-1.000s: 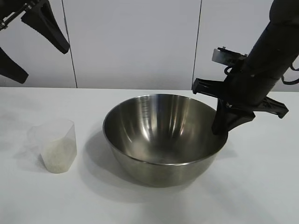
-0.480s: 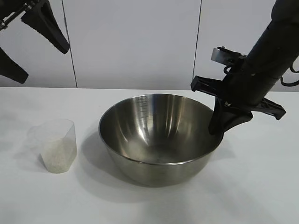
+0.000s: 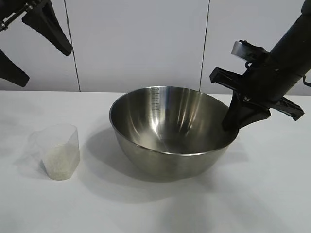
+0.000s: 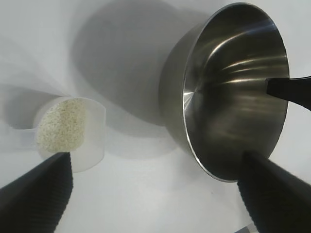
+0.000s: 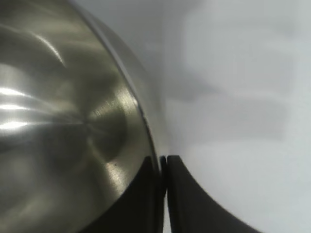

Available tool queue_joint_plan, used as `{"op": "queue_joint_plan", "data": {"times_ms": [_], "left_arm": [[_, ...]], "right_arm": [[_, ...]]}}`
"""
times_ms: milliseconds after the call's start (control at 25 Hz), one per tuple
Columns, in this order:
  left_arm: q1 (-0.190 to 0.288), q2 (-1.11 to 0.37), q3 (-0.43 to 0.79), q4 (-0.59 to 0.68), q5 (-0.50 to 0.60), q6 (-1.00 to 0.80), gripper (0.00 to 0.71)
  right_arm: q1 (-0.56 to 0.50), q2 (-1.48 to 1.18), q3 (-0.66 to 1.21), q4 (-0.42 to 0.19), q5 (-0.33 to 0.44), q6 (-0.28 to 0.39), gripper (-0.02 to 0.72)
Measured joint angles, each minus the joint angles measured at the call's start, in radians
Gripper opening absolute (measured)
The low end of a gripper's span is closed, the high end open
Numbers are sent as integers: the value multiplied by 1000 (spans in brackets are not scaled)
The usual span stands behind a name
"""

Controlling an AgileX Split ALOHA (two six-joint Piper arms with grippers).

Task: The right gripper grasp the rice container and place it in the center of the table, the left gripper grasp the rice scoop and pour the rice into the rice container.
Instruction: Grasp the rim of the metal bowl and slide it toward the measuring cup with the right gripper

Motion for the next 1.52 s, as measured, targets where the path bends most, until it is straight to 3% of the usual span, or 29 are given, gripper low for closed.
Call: {"op": "queue_joint_plan", "data": {"times_ms": [280,600,1400,1520], "left_arm": [[0,0,0,0,0,0,664],[0,0,0,0,0,0,664],[0,0,0,0,-3,0,664],[0,0,0,0,-3,0,664]], "right_arm": [[92,0,0,-89,-51,56,12],[98,0,0,-200,-76,142,12],[142,50,-1,-190,-106,174,13],[142,50,-12,-191,-99,174,104]]}}
